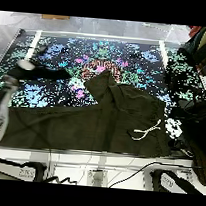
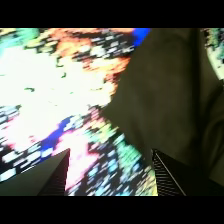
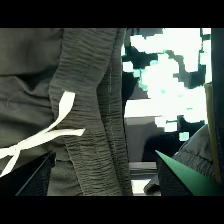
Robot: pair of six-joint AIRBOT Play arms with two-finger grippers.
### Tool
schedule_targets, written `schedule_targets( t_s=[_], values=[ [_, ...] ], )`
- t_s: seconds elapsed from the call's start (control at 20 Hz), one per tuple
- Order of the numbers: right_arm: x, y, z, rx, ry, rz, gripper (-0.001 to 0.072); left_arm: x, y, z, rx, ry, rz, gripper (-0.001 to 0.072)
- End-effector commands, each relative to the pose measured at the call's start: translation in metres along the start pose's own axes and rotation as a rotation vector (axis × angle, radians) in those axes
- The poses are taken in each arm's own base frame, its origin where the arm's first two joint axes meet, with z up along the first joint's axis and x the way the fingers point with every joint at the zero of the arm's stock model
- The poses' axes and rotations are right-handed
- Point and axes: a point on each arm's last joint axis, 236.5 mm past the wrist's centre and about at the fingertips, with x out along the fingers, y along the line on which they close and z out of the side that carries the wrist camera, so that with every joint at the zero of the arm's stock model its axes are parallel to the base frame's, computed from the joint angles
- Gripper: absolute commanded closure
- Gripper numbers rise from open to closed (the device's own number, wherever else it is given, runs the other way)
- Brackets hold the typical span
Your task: Fold the clothes and pants, and hang the long-sleeved shirts on hangers.
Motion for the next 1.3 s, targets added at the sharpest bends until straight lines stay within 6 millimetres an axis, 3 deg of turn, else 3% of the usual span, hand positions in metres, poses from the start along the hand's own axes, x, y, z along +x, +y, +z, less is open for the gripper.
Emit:
schedule_targets(
  t_s=[0.0, 0.1, 0.2, 0.65, 0.9, 1.05, 1.15, 1.25],
  values=[
    [-0.001, 0.001, 0.004, 0.0, -0.017, 0.002, 0.002, 0.073, -0.057, -0.016, -0.032, -0.049, -0.02, 0.0166],
    [-0.001, 0.001, 0.004, 0.0, -0.017, 0.002, 0.0021, 0.096, -0.062, -0.046, -0.037, 0.03, -0.031, 0.0058],
    [-0.001, 0.001, 0.004, 0.0, -0.018, 0.002, 0.0021, 0.107, -0.06, -0.059, -0.077, 0.064, -0.029, 0.0057],
    [-0.001, 0.005, 0.006, 0.004, -0.025, 0.021, 0.0021, 0.108, -0.023, -0.049, -0.237, 0.026, 0.023, 0.0068],
    [-0.001, 0.006, 0.007, 0.005, -0.028, 0.026, 0.002, 0.121, -0.023, -0.064, -0.248, 0.053, 0.029, 0.0075],
    [-0.001, 0.006, 0.007, 0.005, -0.029, 0.025, 0.0021, 0.124, -0.023, -0.061, -0.245, 0.036, 0.034, 0.0082],
    [-0.001, 0.006, 0.009, 0.005, -0.035, 0.024, 0.0021, 0.124, -0.022, -0.062, -0.245, 0.037, 0.036, 0.0341],
    [-0.001, 0.006, 0.011, 0.005, -0.044, 0.022, 0.0021, 0.128, -0.022, -0.066, -0.244, 0.046, 0.037, 0.0532]
  ],
)
